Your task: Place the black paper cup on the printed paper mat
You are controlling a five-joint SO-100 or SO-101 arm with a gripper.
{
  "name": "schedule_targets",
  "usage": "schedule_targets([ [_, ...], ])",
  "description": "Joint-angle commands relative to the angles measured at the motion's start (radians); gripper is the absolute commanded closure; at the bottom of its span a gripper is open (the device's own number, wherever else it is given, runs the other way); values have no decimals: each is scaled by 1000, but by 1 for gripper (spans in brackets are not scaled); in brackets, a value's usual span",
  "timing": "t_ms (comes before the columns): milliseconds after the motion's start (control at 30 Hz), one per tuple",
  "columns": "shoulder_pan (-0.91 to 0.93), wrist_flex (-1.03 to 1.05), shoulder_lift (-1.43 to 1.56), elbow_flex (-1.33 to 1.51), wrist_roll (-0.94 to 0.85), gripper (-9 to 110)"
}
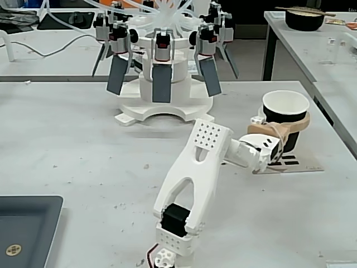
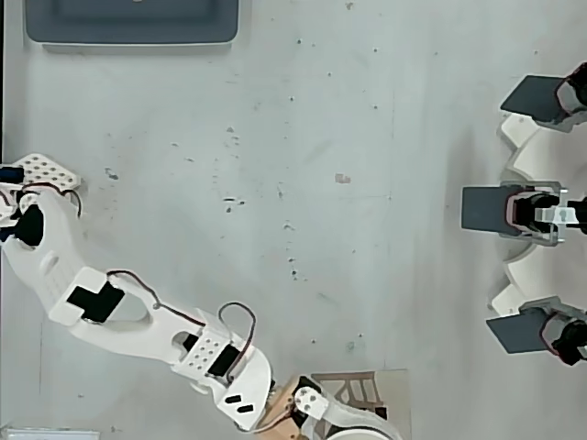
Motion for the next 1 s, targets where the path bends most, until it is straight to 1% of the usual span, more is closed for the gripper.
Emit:
schedule_targets([
  [0,9,9,-29,-103,11,91],
  [267,9,44,-161,-255,26,91],
  [567,9,35,-207,-261,32,91],
  [967,31,25,-183,-233,32,75],
])
